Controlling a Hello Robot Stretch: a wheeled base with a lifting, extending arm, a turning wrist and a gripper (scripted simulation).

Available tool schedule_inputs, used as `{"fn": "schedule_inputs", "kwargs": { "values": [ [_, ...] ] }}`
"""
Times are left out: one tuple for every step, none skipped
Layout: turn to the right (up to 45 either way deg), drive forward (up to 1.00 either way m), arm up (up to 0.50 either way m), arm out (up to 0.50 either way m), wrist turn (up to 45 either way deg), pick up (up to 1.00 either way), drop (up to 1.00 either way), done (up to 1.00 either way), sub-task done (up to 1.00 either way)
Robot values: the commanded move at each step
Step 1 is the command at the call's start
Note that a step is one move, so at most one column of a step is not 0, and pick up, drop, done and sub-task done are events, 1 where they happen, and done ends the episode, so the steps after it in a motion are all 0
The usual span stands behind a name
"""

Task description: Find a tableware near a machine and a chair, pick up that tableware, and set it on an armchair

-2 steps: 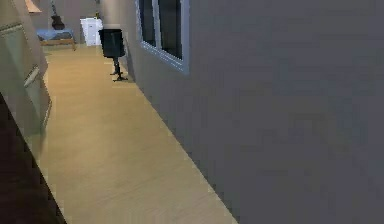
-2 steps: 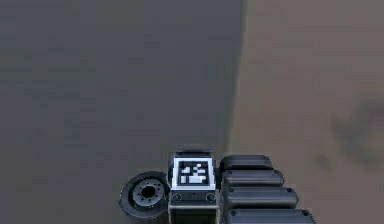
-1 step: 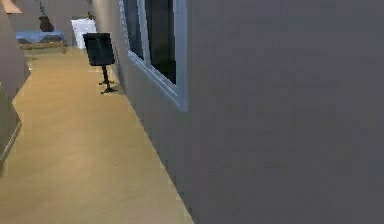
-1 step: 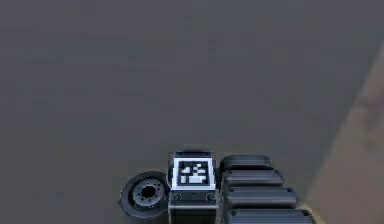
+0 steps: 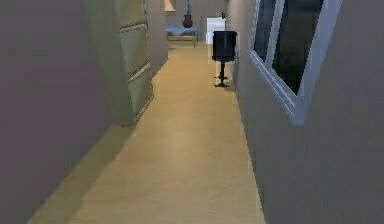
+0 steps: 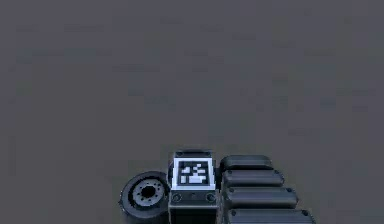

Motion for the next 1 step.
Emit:
{"fn": "schedule_inputs", "kwargs": {
  "values": [
    [0.0, 1.0, 0.0, 0.0, 0.0, 0.0, 0.0, 0.0, 0.0]
  ]
}}
